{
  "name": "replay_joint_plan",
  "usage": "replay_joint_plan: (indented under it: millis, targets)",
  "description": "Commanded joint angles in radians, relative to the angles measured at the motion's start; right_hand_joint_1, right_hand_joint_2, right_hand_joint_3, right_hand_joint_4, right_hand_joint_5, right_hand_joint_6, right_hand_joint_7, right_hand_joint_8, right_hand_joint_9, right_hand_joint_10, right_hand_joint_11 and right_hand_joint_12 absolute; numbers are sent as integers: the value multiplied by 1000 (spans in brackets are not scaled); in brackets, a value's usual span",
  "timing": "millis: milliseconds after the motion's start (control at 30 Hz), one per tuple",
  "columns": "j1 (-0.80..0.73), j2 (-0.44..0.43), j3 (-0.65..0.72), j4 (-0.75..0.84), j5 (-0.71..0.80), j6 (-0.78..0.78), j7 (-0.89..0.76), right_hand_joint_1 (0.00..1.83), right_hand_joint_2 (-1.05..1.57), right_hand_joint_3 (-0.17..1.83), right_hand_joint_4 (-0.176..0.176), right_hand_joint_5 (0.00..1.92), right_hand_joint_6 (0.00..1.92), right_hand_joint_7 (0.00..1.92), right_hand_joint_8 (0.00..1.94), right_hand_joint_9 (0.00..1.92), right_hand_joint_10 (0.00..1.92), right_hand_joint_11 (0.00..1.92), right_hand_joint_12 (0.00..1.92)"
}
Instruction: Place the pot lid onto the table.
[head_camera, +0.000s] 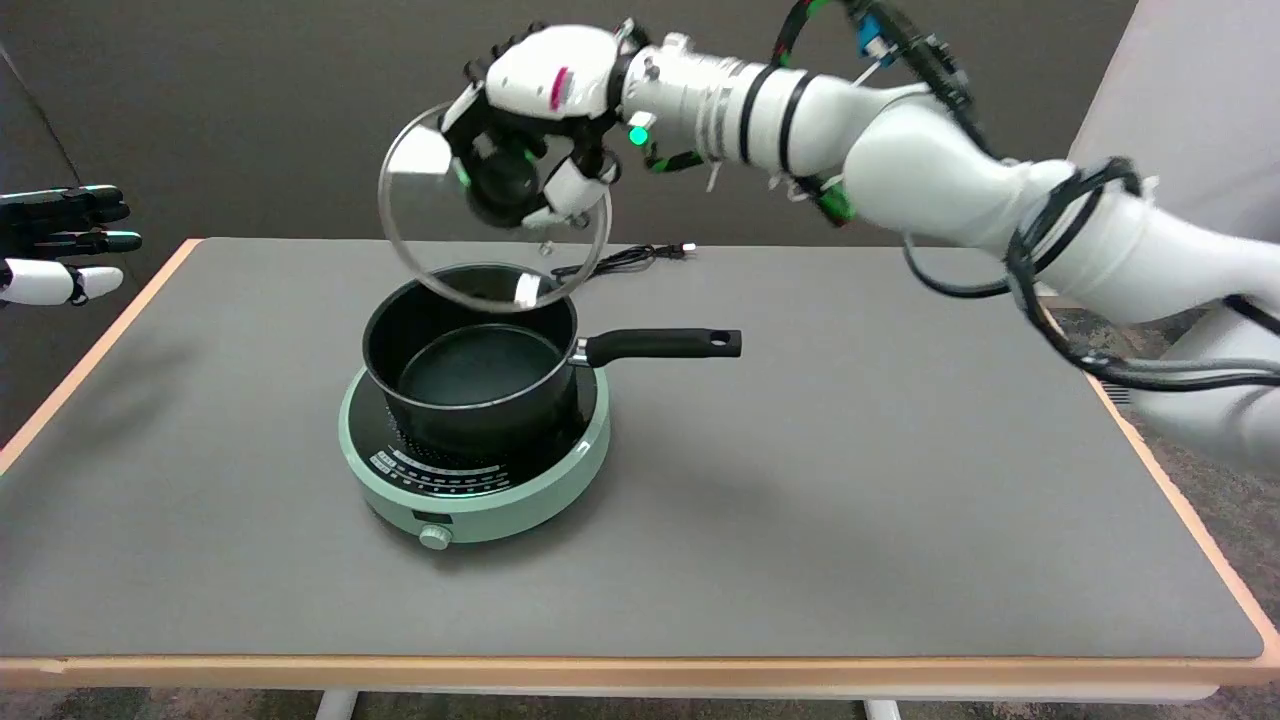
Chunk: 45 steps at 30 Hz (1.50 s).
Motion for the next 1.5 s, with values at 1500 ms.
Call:
replay_joint_plan:
  millis: [1500]
  targets:
    - [-419, 657, 221, -63, 3, 68, 11, 1361, 893, 499, 176, 740, 1141, 920, 1226, 856, 1291, 693, 1049]
